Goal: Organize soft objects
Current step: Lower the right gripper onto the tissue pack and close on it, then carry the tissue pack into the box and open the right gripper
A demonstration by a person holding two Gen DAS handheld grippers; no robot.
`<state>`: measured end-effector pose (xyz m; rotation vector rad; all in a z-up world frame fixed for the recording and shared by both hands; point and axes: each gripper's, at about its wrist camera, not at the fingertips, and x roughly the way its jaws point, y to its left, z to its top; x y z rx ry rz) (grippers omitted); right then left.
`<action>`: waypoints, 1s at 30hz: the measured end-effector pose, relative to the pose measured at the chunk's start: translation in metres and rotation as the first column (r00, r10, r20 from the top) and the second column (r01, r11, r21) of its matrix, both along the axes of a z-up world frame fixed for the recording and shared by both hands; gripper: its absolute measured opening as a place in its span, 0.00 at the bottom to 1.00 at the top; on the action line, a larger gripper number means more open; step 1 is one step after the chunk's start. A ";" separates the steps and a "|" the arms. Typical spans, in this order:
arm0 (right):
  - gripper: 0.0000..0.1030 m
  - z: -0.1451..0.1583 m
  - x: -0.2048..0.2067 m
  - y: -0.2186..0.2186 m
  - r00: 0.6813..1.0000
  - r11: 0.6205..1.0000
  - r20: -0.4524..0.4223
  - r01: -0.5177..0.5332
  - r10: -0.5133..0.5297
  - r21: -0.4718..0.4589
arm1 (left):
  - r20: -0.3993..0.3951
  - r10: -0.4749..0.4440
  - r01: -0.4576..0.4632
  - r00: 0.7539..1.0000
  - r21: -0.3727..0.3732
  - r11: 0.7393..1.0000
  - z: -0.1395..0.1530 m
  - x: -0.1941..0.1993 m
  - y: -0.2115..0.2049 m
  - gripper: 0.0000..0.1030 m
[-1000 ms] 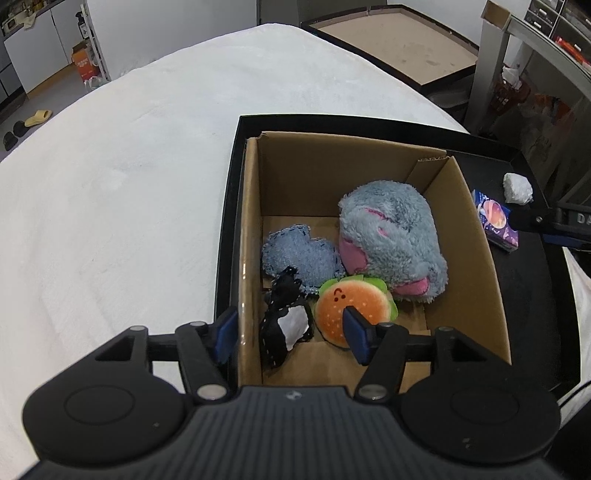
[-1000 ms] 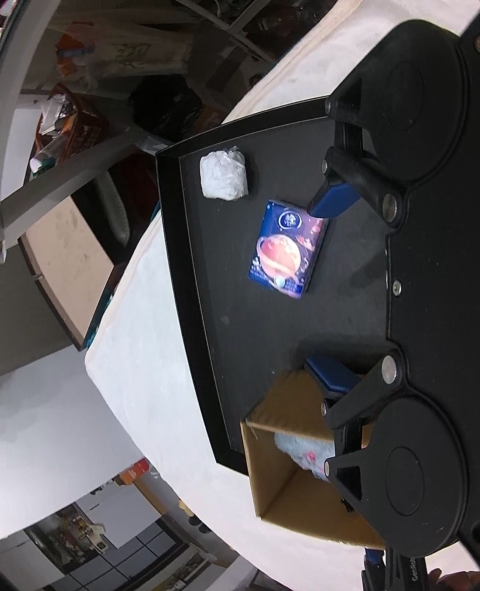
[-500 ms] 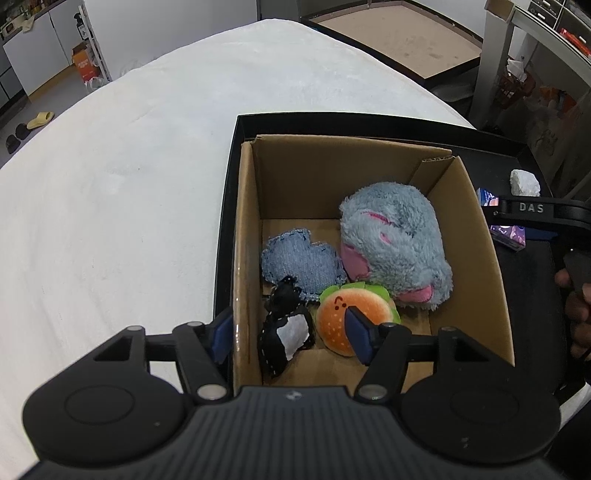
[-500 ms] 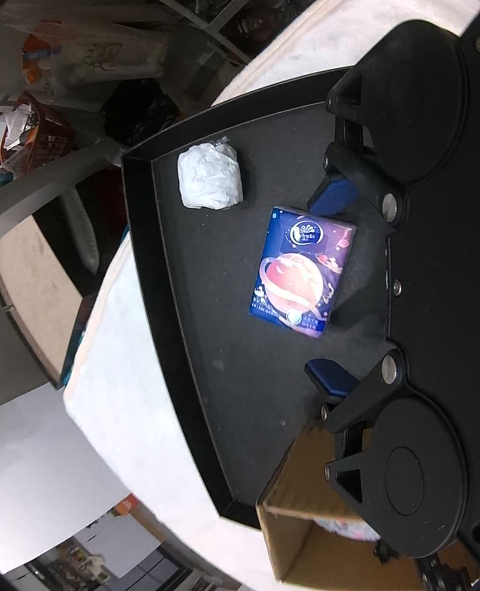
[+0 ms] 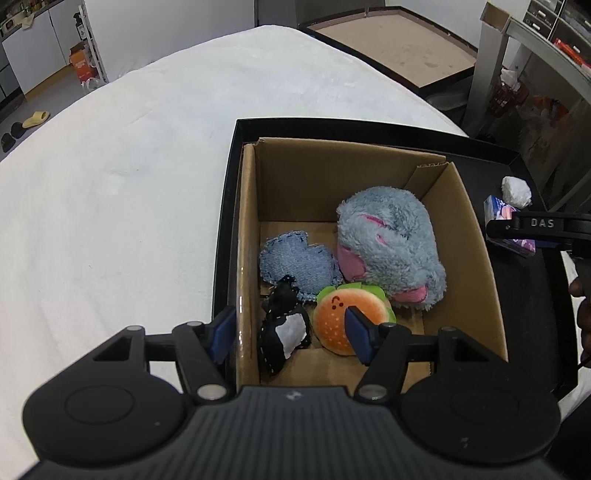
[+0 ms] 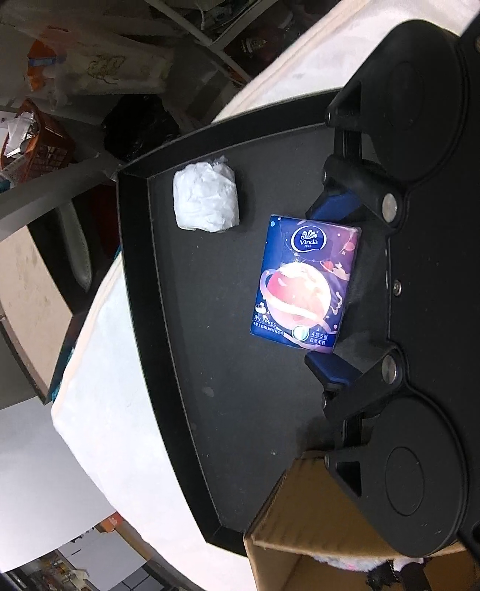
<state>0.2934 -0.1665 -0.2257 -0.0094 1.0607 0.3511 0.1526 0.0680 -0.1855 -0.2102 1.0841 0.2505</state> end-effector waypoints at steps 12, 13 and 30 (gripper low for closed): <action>0.71 0.058 -0.035 0.006 0.996 0.996 0.063 -0.074 0.070 0.059 | 0.070 0.007 -0.003 0.998 -0.060 0.998 0.009 -0.022 0.011 0.57; 0.71 0.064 -0.038 0.008 0.994 0.994 0.069 -0.083 0.079 0.065 | 0.075 0.009 -0.004 0.997 -0.064 0.998 0.010 -0.024 0.013 0.57; 0.71 0.106 -0.084 0.054 0.966 0.969 0.117 -0.238 0.230 0.066 | 0.124 0.014 0.005 0.992 -0.150 0.989 0.006 -0.055 0.034 0.31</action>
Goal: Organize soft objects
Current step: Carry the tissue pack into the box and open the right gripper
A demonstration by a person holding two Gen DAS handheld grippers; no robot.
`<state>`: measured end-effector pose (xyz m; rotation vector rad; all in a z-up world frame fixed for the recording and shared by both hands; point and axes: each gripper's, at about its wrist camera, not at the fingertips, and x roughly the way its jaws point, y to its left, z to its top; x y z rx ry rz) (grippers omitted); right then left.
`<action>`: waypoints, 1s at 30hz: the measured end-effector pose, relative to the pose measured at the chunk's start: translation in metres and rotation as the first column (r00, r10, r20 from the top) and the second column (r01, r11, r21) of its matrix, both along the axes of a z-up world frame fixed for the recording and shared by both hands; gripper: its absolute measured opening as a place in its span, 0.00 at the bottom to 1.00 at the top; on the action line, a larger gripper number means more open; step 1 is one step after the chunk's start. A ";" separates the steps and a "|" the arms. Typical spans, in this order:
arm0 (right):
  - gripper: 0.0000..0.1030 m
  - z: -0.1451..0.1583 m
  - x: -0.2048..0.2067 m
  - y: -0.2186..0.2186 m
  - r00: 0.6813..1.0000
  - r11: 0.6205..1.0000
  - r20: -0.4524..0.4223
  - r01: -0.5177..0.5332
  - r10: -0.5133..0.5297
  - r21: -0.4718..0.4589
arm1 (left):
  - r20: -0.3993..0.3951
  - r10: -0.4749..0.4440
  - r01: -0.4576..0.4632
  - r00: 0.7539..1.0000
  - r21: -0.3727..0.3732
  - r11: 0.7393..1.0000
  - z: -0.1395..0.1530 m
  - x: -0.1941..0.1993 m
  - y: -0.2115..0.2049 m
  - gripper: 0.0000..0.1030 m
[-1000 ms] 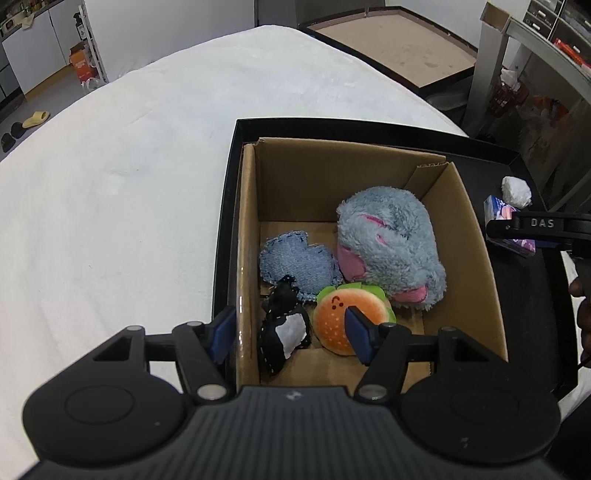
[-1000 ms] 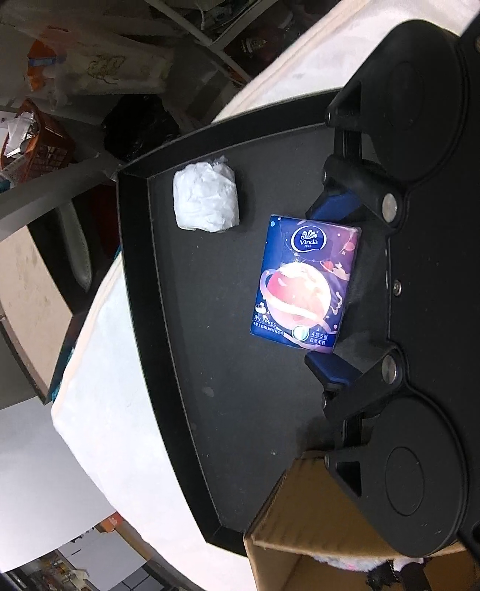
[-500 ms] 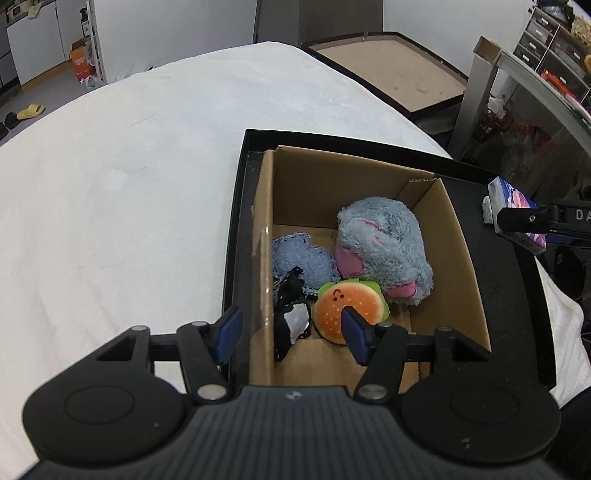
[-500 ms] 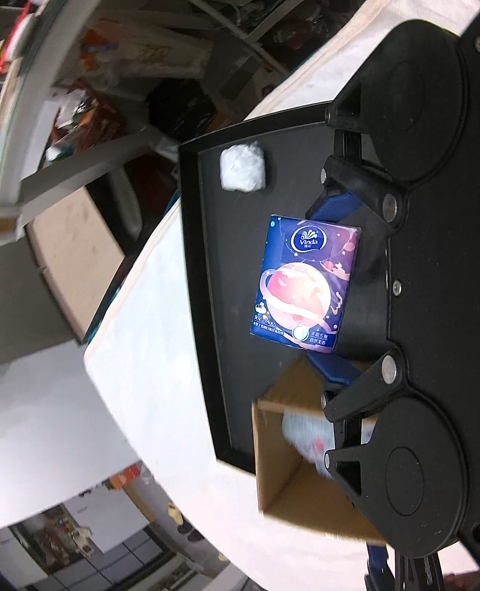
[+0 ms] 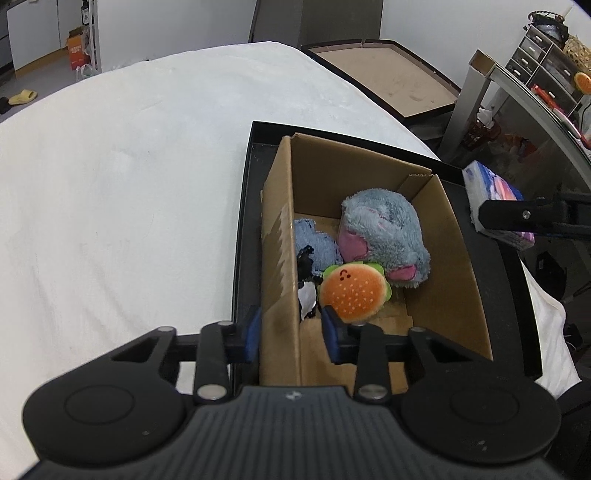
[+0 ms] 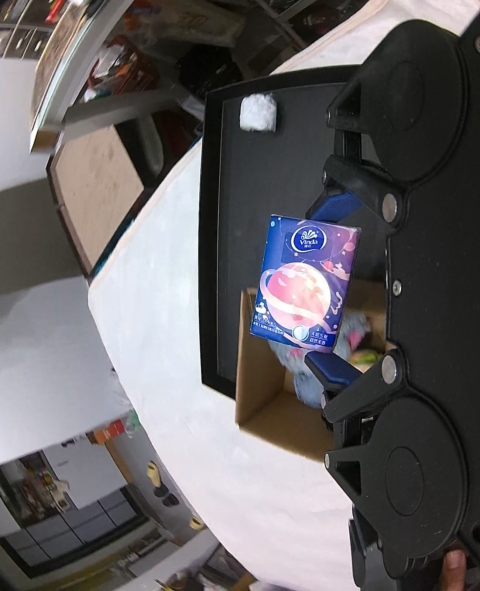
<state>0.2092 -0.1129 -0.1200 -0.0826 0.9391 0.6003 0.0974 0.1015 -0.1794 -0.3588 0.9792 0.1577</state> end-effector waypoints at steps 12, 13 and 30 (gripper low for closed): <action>0.71 0.005 -0.026 0.032 0.999 0.998 -0.001 -0.046 0.046 -0.035 | 0.016 -0.016 0.016 1.000 -0.045 0.999 -0.008 -0.018 0.009 0.25; 0.71 0.005 -0.027 0.034 0.999 0.998 -0.003 -0.051 0.051 -0.041 | 0.018 -0.017 0.018 1.000 -0.049 0.999 -0.008 -0.019 0.010 0.24; 0.72 -0.001 -0.056 0.074 0.989 0.988 -0.069 -0.136 0.132 -0.072 | 0.047 -0.040 0.044 0.998 -0.088 0.995 -0.009 -0.028 0.011 0.19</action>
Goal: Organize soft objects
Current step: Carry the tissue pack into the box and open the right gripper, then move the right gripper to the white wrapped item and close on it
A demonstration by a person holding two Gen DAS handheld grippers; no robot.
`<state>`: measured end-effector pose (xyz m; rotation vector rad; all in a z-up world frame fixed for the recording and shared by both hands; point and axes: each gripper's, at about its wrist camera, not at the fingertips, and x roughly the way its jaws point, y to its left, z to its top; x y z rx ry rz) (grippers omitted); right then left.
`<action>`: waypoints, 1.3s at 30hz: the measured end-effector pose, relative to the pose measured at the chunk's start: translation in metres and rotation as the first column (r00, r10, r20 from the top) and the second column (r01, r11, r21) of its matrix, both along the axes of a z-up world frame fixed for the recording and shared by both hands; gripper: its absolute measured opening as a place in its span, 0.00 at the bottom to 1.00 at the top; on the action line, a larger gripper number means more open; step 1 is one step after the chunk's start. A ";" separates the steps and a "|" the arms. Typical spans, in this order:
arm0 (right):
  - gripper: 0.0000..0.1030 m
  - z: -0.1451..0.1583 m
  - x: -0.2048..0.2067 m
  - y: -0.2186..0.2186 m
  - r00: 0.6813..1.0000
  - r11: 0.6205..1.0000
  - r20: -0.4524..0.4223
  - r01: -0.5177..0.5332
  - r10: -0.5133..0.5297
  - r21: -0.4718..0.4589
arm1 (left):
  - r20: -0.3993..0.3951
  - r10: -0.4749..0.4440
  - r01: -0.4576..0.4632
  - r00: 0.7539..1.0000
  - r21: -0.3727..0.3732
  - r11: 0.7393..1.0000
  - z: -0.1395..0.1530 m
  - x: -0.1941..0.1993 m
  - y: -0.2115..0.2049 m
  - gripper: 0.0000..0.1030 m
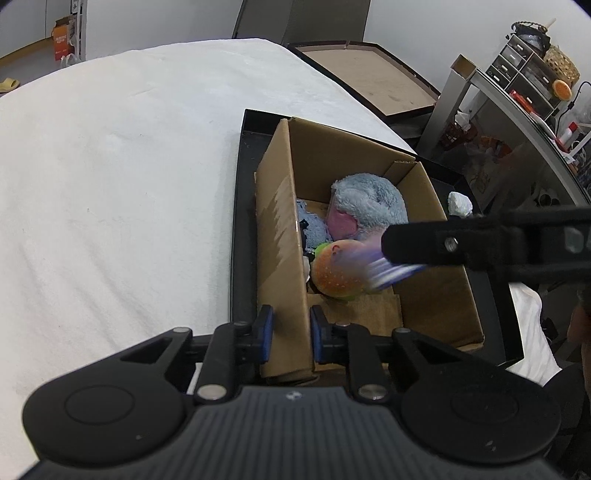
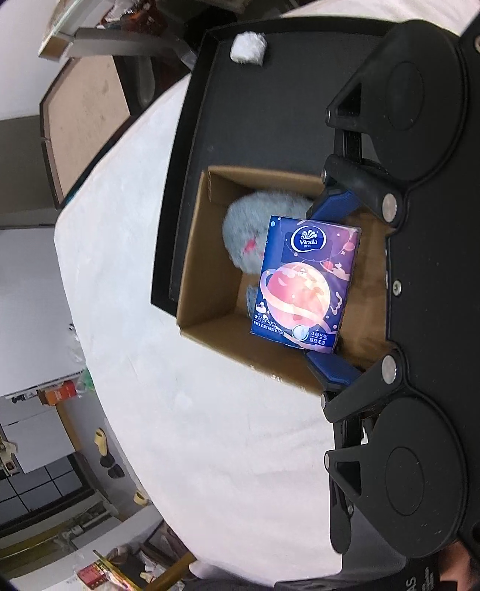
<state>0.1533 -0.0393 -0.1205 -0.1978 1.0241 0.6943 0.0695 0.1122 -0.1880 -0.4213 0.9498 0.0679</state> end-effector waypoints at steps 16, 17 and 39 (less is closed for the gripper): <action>0.82 0.006 0.002 -0.018 1.000 0.999 -0.011 0.012 -0.012 0.032 | -0.010 0.004 -0.004 1.000 0.030 1.000 0.006 0.002 -0.003 0.19; 0.82 0.006 0.004 -0.020 1.000 0.999 -0.011 0.016 -0.015 0.033 | -0.010 0.005 -0.005 1.000 0.036 0.999 0.006 0.002 -0.004 0.19; 0.82 -0.003 0.053 -0.097 0.982 0.981 0.022 0.186 -0.188 0.059 | -0.068 0.055 -0.045 0.996 0.139 0.989 0.010 0.027 -0.013 0.41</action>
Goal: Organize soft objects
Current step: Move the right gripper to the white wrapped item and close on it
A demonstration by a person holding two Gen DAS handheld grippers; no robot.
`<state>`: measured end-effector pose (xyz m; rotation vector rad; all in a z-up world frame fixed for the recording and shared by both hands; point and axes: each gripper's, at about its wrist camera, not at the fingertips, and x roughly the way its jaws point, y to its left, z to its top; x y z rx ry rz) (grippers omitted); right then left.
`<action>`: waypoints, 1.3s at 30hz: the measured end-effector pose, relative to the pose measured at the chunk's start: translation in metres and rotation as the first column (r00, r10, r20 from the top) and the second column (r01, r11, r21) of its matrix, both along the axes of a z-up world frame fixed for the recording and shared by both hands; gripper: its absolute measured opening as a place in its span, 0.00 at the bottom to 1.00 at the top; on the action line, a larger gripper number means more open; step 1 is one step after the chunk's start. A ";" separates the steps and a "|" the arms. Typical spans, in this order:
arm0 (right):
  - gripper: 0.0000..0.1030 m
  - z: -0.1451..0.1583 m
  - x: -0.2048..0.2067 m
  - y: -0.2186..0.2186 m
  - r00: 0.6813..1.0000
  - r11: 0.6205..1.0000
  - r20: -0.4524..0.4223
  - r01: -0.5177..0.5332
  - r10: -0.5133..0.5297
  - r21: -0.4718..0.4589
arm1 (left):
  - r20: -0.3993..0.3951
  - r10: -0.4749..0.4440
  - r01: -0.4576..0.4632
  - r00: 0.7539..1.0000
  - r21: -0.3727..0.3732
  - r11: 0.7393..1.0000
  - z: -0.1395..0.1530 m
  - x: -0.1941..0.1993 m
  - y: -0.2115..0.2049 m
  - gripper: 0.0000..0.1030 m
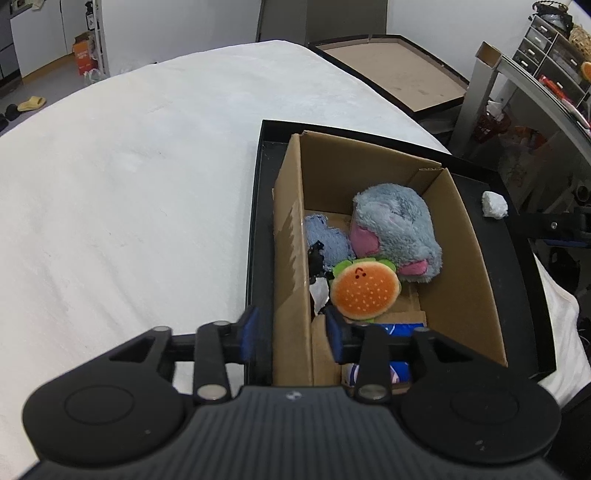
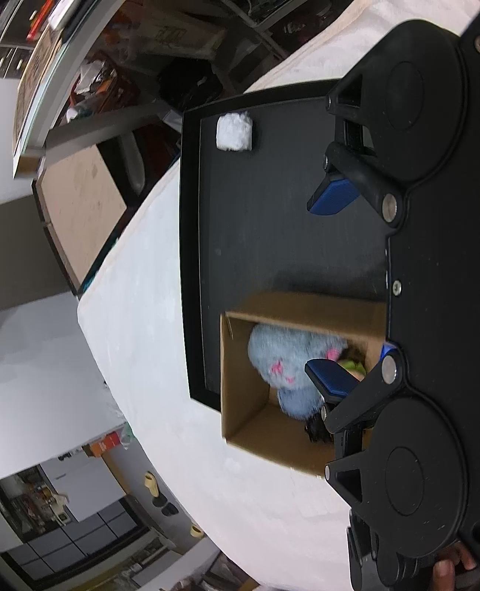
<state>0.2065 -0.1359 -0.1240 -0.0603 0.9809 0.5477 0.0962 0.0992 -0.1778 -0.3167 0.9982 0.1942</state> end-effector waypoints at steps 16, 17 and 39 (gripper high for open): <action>0.75 -0.032 0.047 -0.042 0.994 0.995 0.061 0.095 -0.094 -0.015 | -0.043 0.046 -0.043 0.998 0.061 0.997 0.000 0.033 -0.010 0.51; 0.75 -0.035 0.050 -0.044 0.993 0.995 0.060 0.100 -0.099 -0.016 | -0.046 0.048 -0.045 0.998 0.064 0.997 -0.001 0.035 -0.010 0.51; 0.56 -0.083 0.129 -0.067 0.983 0.984 0.049 0.178 -0.177 -0.019 | -0.133 0.056 -0.038 0.990 0.132 0.991 -0.013 0.070 -0.018 0.51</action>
